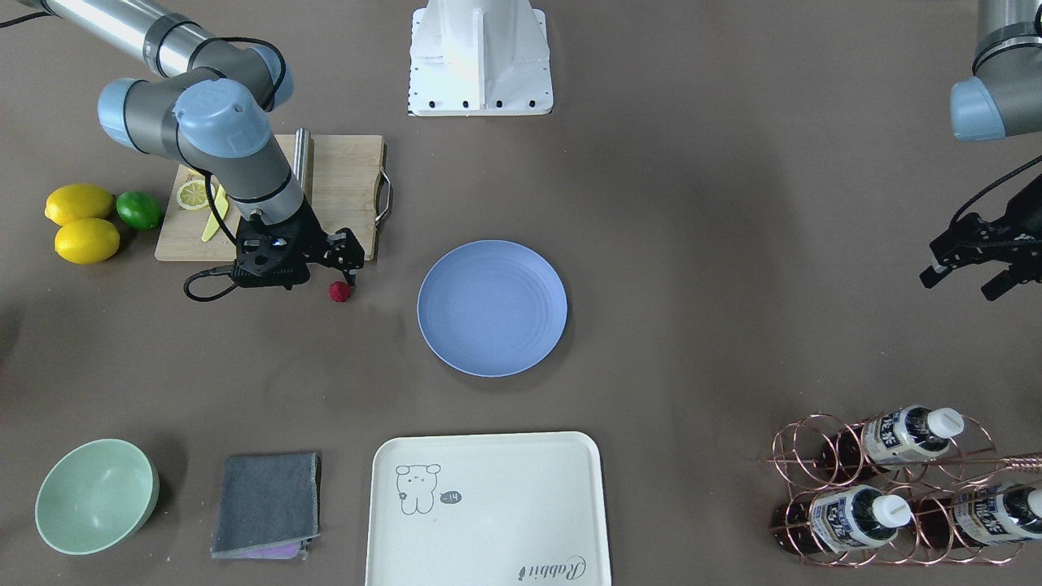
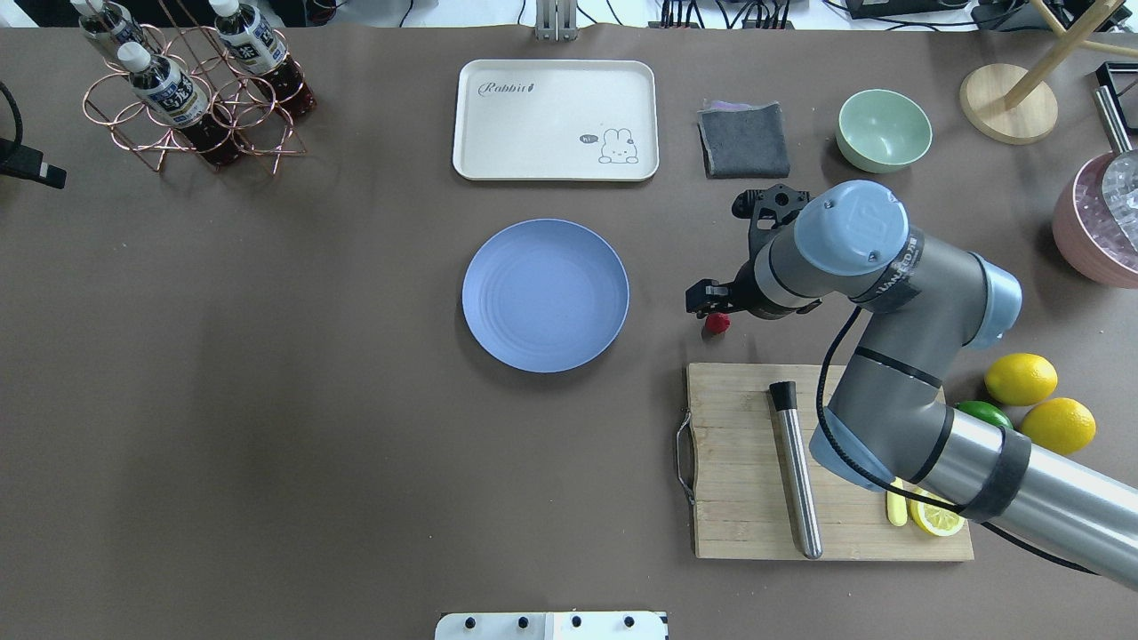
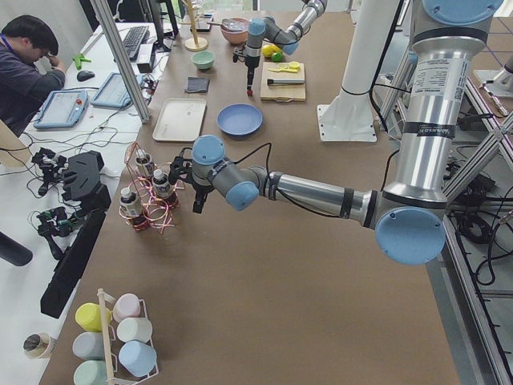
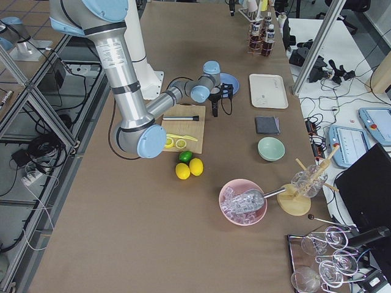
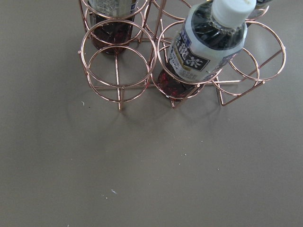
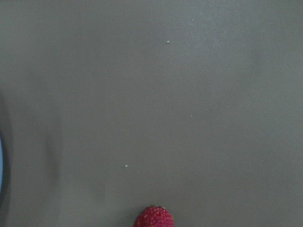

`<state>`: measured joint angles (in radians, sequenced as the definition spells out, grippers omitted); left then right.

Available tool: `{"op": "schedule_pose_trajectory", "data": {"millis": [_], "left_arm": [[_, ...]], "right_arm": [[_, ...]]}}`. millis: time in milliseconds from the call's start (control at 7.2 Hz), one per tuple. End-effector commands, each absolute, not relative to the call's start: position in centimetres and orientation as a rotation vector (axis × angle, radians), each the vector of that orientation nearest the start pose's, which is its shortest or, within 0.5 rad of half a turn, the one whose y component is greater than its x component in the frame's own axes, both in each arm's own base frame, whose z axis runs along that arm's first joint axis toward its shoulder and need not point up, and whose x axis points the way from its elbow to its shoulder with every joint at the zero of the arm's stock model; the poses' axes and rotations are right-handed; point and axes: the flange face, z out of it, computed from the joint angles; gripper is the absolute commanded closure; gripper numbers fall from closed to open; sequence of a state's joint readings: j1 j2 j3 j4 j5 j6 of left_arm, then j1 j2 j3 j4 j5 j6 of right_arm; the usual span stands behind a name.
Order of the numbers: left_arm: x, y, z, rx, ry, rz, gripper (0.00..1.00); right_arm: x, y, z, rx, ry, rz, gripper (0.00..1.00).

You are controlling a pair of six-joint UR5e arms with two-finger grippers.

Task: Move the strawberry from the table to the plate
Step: 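Move the right gripper down onto the red strawberry while the left arm withdraws, then grasp the strawberry with the right gripper and lift it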

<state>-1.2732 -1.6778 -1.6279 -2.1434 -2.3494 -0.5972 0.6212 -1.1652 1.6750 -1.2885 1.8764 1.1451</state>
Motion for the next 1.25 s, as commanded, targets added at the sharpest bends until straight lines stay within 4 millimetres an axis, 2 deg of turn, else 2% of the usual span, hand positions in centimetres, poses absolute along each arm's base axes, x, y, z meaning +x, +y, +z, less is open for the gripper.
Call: {"op": "schedule_pose_trajectory", "data": {"millis": [0,139,278,417,556,694,833,1111], "left_arm": [[10.0,-54.4,51.1,0.304,0.966,0.01,0.02],[10.0,-54.5,51.1,0.303,0.965,0.009,0.02],[10.0,-54.5,51.1,0.304,0.964,0.009,0.02],[9.7,-54.5,51.2,0.305,0.961,0.003,0.02],[9.7,-54.5,51.2,0.305,0.961,0.003,0.02],[9.7,-54.5,51.2,0.305,0.961,0.003,0.02],[9.6,-54.6,51.2,0.305,0.96,0.001,0.02],[9.6,-54.4,51.5,0.3,0.962,0.001,0.02]], "right_arm": [[-49.5,-45.9,36.6,0.148,-0.792,0.062,0.05],[-49.8,-45.6,36.8,0.147,-0.788,0.057,0.11],[-50.1,-45.3,36.7,0.161,-0.782,0.056,0.38],[-50.1,-45.1,36.6,0.159,-0.784,0.051,0.88],[-49.9,-44.9,36.5,0.162,-0.787,0.037,1.0],[-49.8,-44.9,35.7,0.166,-0.796,0.034,1.0],[-48.6,-45.2,34.0,0.172,-0.808,0.042,1.0],[-49.4,-46.7,26.8,0.163,-0.803,0.063,1.0]]}}
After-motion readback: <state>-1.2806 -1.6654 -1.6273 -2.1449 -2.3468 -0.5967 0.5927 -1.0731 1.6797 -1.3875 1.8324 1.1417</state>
